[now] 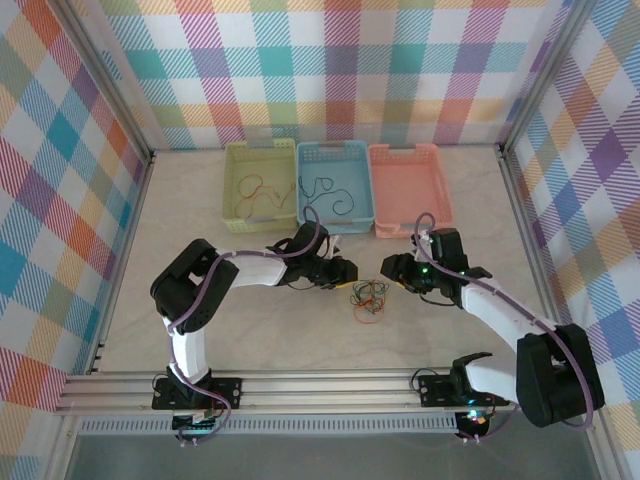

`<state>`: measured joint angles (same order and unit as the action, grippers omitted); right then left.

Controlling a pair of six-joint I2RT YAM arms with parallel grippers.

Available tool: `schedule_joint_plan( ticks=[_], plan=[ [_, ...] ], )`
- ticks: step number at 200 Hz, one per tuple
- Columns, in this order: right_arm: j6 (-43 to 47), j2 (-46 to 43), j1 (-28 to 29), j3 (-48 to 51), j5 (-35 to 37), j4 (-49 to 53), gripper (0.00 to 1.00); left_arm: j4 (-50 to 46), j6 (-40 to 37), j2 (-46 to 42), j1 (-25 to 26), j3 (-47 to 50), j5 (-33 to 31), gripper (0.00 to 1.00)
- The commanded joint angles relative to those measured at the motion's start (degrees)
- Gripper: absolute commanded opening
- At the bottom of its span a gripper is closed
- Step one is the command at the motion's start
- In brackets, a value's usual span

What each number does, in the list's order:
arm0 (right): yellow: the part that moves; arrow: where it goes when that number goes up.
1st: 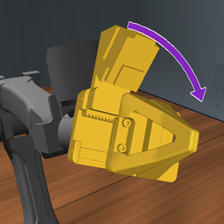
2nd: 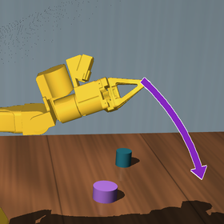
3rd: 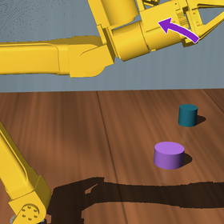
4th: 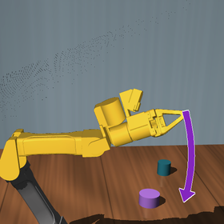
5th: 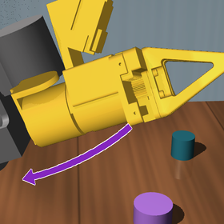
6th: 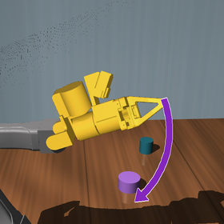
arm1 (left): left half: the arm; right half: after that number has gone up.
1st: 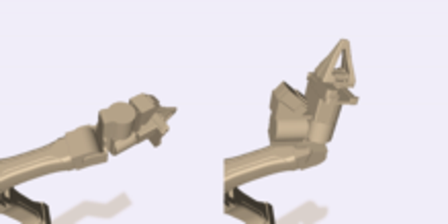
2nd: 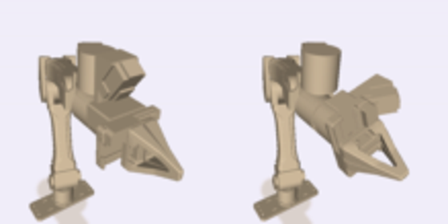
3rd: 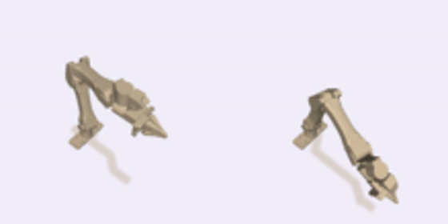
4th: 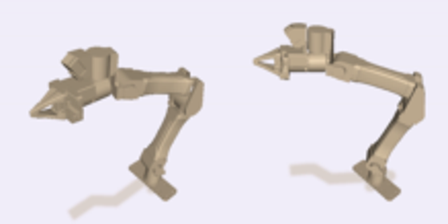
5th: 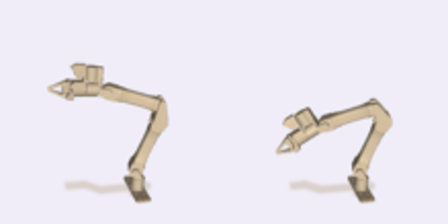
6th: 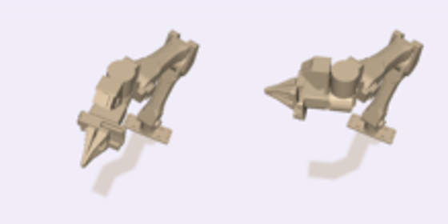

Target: Untangle the cables

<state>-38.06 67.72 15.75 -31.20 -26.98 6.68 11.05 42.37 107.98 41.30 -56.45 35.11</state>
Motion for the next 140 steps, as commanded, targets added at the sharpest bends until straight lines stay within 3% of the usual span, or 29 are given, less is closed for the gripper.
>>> schedule_joint_plan(
  ticks=[1,97,140],
  plan=[
    [1.5,-1.3,0.2,0.9,0.7,-1.5,0.46,0.1,-1.2,0.4,0.9,-1.5,1.4,0.29],
    [1.7,-1.2,0.2,0.8,0.5,-1.1,0.47,-1.8,-3.6,1.1,2.1,-3.4,3.3,0.23],
    [1.7,-1.2,0.2,0.7,0.5,-1.1,0.47,-1.8,-4.1,1.3,2.2,-3.8,3.9,0.12]
  ],
)
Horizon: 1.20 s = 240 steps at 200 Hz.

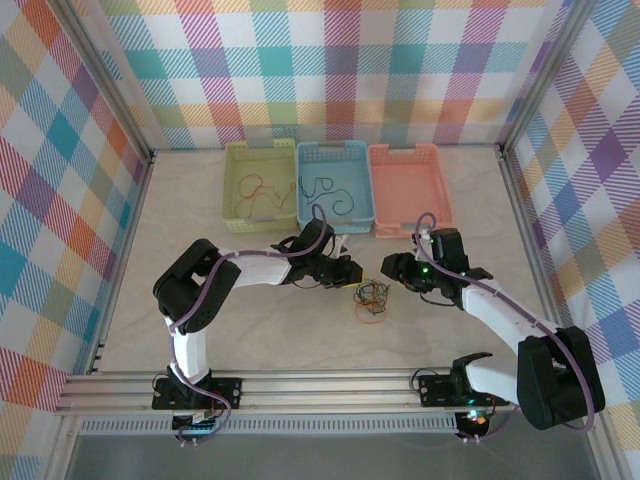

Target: Untangle the cables

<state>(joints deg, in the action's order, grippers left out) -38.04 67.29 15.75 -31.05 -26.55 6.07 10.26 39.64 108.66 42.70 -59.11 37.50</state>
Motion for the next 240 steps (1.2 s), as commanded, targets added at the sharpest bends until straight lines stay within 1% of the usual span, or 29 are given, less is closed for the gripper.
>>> schedule_joint_plan(
  ticks=[1,39,49,64,102,130,145,162,187,216,226,240],
  plan=[
    [1.7,-0.7,0.2,0.6,0.1,-0.5,0.47,-1.0,-1.3,0.6,0.9,-1.1,1.5,0.12],
    [1.7,-1.0,0.2,0.6,0.3,-0.5,0.48,-1.0,-2.0,0.6,1.2,-1.4,2.1,0.04],
    [1.7,-1.0,0.2,0.8,0.4,-0.5,0.48,-0.9,-2.2,0.5,1.3,-1.4,2.1,0.0],
    [1.6,-1.1,0.2,0.7,0.5,-0.5,0.48,-0.7,-2.4,0.2,1.4,-1.2,2.1,0.0],
    [1.6,-2.5,0.2,1.6,0.8,-1.3,0.49,3.7,-2.5,-2.0,1.6,0.7,2.6,0.0],
    [2.4,-5.9,0.2,3.2,-0.1,-3.3,0.49,2.8,-2.9,-5.5,1.6,0.1,2.2,0.0],
    [3.6,-9.3,0.2,4.6,-1.8,-5.6,0.5,1.0,-3.3,-8.9,1.6,-0.5,1.8,0.0],
    [4.0,-13.5,0.2,5.5,-2.4,-7.0,0.51,-5.1,-4.7,-12.2,1.6,-3.1,1.5,0.0],
    [4.3,-19.0,0.2,5.4,-7.0,-9.0,0.55,-8.5,-5.3,-16.7,1.6,-4.6,1.6,0.0],
    [4.4,-22.7,0.8,5.7,-9.8,-12.0,0.59,-10.1,-3.8,-19.4,1.6,-5.7,1.5,0.0],
    [4.8,-23.3,1.7,5.9,-11.1,-13.6,0.61,-10.1,-3.2,-19.9,1.5,-6.1,1.8,0.0],
    [6.0,-23.6,3.5,5.8,-10.7,-14.2,0.64,-9.7,-2.3,-21.1,1.5,-6.1,1.9,0.0]
  ],
)
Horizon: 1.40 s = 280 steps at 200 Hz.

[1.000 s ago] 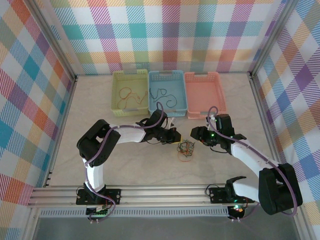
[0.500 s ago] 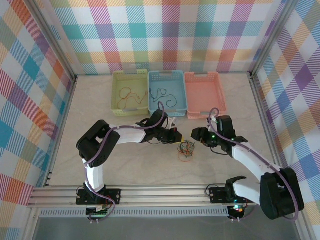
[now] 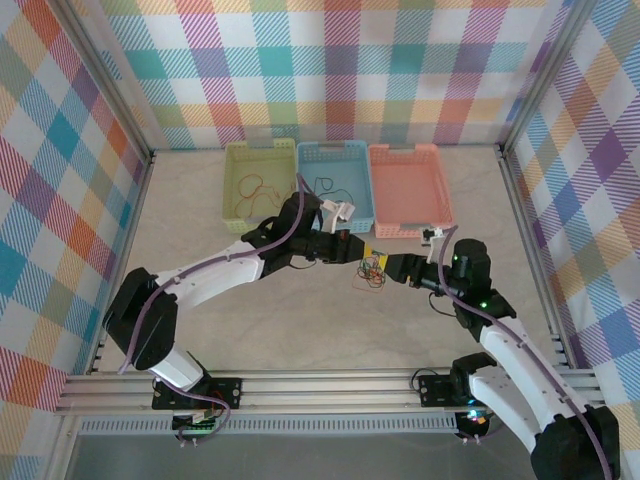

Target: Untangle the cables

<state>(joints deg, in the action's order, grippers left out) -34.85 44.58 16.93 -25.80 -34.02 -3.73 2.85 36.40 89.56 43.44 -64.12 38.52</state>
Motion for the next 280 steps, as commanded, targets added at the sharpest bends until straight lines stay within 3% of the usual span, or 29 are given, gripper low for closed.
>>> schedule_joint_plan(
  ticks=[1,72,147,219,280],
  plan=[
    [3.0,-0.9,2.4,0.6,-3.1,-4.4,0.64,-2.3,0.9,-2.1,0.8,-1.1,0.9,0.0],
    [6.7,5.3,8.9,-2.0,1.7,-5.8,0.67,-2.5,2.6,-4.9,0.9,-2.1,1.9,0.0],
    [6.0,10.4,9.7,-3.6,3.3,-7.4,0.64,-1.9,4.5,-8.0,0.9,-1.8,2.7,0.0],
    [4.7,10.1,9.5,-4.3,19.0,-0.3,0.63,-2.1,5.0,-12.4,0.9,0.0,3.2,0.0],
    [3.9,13.3,9.3,-6.4,19.7,2.2,0.64,-3.9,4.4,-15.9,0.9,0.8,2.5,0.0]
  ],
)
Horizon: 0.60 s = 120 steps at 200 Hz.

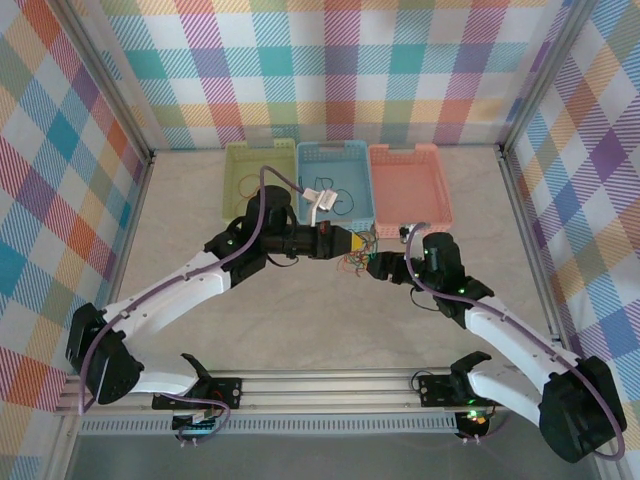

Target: Untangle the cables

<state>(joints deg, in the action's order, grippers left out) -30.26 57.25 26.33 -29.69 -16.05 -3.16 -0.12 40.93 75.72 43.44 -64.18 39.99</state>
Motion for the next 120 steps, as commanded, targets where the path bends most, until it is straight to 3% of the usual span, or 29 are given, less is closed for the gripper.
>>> schedule_joint_plan(
  ticks=[1,86,120],
  plan=[
    [-0.7,0.6,-0.1,-2.5,1.7,1.6,0.64,-0.9,-0.1,-2.1,0.9,0.8,1.1,0.0],
    [2.0,-1.2,-1.9,-4.9,4.9,8.6,0.68,-7.1,-4.5,-5.9,0.6,-0.2,-1.4,0.0],
    [4.2,-6.5,-2.2,-4.5,-0.4,6.9,0.69,-10.3,-7.3,-6.7,0.4,-0.2,-3.8,0.0]
  ],
)
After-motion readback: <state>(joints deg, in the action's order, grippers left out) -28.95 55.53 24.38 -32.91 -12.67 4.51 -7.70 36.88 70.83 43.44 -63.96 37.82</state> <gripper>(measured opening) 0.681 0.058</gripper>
